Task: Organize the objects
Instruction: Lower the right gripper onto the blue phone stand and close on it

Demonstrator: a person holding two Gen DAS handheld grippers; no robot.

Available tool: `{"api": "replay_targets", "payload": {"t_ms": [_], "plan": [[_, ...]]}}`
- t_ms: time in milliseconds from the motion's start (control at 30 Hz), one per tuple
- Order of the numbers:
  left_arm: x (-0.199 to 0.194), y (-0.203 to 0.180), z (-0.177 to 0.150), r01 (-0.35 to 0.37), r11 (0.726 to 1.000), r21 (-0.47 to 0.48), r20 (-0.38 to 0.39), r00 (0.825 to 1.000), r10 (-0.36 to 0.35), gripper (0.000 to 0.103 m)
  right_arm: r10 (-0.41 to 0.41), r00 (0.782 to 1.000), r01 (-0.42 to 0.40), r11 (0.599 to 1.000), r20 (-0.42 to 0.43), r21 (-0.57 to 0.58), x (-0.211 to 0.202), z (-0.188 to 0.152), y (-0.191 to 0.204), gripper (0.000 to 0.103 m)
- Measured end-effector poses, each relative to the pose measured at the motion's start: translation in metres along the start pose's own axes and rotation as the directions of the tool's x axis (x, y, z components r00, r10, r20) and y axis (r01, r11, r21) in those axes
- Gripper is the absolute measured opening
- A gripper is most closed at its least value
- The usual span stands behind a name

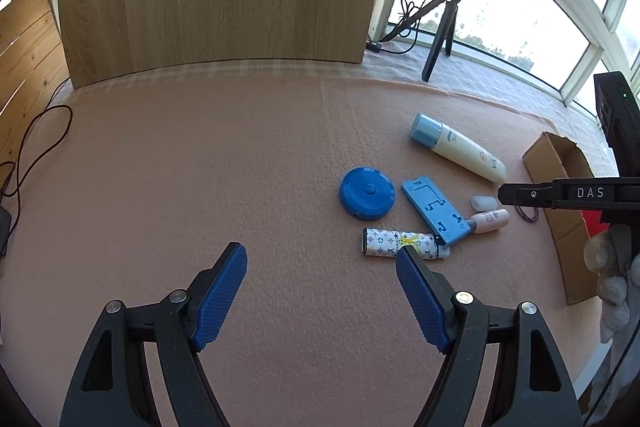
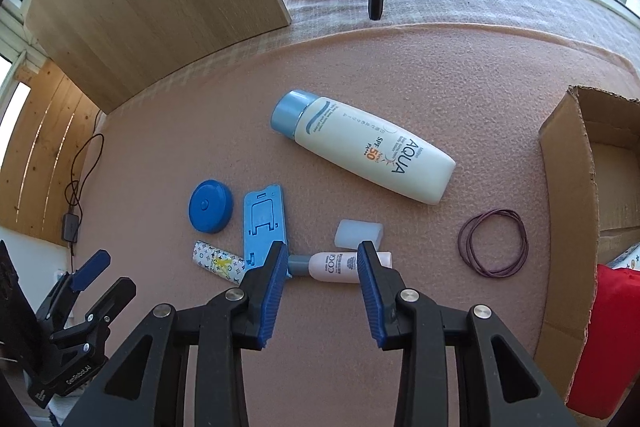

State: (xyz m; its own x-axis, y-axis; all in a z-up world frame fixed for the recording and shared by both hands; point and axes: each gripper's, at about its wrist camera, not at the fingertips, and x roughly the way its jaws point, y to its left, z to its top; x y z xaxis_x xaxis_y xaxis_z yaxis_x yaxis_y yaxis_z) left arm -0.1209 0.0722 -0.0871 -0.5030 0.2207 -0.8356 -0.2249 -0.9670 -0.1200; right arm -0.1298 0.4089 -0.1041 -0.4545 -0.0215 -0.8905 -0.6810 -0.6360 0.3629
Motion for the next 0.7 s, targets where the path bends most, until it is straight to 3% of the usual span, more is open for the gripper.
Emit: {"api": "replay_targets", "payload": {"t_ms": [367, 700], "plan": [[0.014, 0.001, 0.01, -0.025, 1.0, 0.013, -0.016, 1.0, 0.025, 0.076, 0.005, 0.999, -0.005, 1.0, -0.035, -0.004, 0.015, 0.005, -0.009, 0.033], [0.04, -0.011, 0.038, -0.029, 0.999, 0.038, -0.02, 0.999, 0.03, 0.076, 0.033, 0.999, -0.032, 0.999, 0.015, -0.033, 0.005, 0.015, 0.008, 0.033]]}}
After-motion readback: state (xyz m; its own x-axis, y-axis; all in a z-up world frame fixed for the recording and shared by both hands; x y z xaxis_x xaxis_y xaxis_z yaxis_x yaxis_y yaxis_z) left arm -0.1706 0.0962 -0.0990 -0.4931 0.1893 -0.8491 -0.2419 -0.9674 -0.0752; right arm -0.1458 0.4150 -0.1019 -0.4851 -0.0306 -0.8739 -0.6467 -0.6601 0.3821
